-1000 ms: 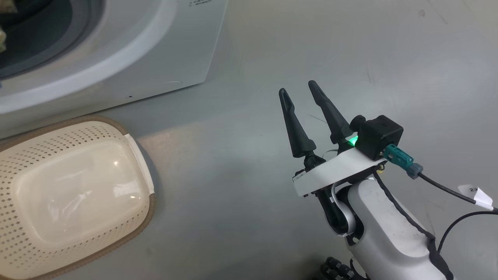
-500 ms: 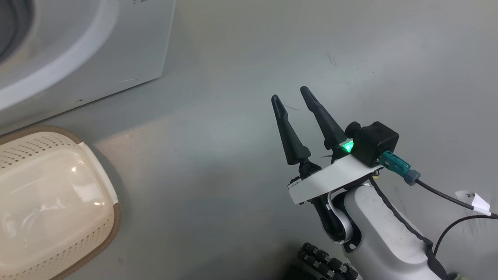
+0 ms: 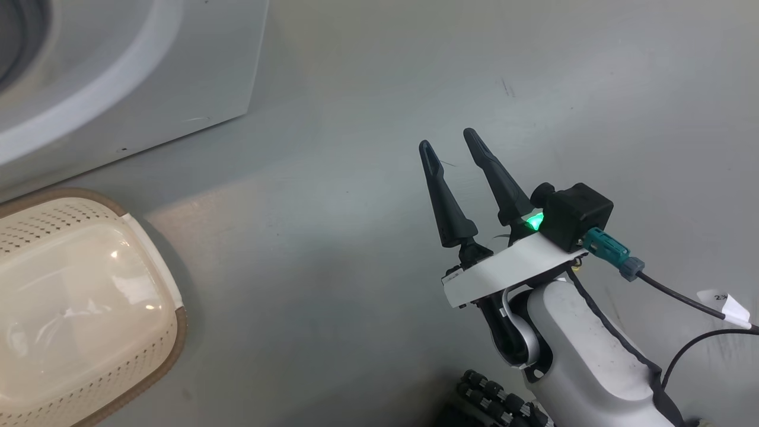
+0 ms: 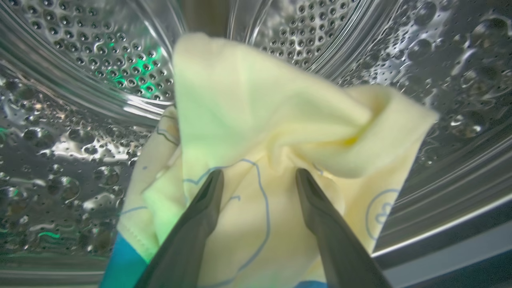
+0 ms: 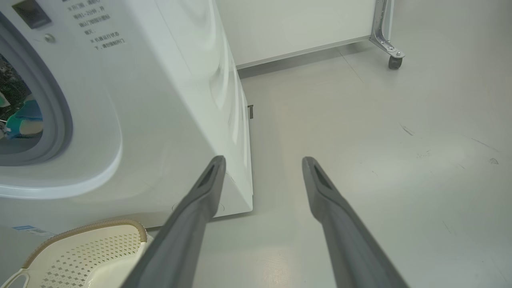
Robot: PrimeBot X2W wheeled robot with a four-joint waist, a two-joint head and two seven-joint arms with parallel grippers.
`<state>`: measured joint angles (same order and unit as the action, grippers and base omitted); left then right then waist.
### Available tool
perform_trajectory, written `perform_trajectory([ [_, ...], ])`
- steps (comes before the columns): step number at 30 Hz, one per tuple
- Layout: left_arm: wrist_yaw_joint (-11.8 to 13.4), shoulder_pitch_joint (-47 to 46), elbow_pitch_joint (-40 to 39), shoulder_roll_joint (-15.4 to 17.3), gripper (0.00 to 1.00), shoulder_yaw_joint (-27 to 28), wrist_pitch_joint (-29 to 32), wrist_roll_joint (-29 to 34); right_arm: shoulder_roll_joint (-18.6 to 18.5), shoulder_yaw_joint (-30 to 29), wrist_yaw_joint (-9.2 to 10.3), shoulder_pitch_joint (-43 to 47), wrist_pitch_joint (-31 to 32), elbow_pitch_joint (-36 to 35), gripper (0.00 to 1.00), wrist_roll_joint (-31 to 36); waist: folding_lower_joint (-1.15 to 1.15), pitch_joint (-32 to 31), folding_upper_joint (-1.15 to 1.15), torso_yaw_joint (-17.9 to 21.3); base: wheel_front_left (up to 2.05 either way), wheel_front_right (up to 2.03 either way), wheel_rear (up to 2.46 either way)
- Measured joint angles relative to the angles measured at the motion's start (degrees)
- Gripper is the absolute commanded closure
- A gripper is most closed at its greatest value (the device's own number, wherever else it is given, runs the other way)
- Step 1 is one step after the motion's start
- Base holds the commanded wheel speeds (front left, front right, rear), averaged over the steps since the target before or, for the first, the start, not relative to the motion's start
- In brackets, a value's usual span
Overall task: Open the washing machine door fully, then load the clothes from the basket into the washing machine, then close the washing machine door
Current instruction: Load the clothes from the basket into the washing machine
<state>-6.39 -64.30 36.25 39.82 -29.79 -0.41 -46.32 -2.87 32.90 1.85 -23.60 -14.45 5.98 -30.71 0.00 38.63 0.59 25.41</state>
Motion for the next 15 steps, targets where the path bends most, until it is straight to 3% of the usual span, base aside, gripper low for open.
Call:
perform_trajectory([
  [8, 0.0, 0.2, 1.5, -1.3, 0.0, -1.3, 1.4, 0.1, 0.0, -0.6, 0.0, -0.1, 0.0, 0.8, 0.0, 0.4, 0.0, -1.5, 0.0, -1.4, 0.0, 0.0, 0.0],
  [15, -0.1, 0.2, 1.5, -3.8, 0.0, -2.6, -1.7, 1.6, 0.0, -1.9, -0.01, -0.1, 0.0, 1.5, 0.0, 1.1, 0.0, -3.1, 0.0, -3.2, 0.0, 0.0, 0.0],
])
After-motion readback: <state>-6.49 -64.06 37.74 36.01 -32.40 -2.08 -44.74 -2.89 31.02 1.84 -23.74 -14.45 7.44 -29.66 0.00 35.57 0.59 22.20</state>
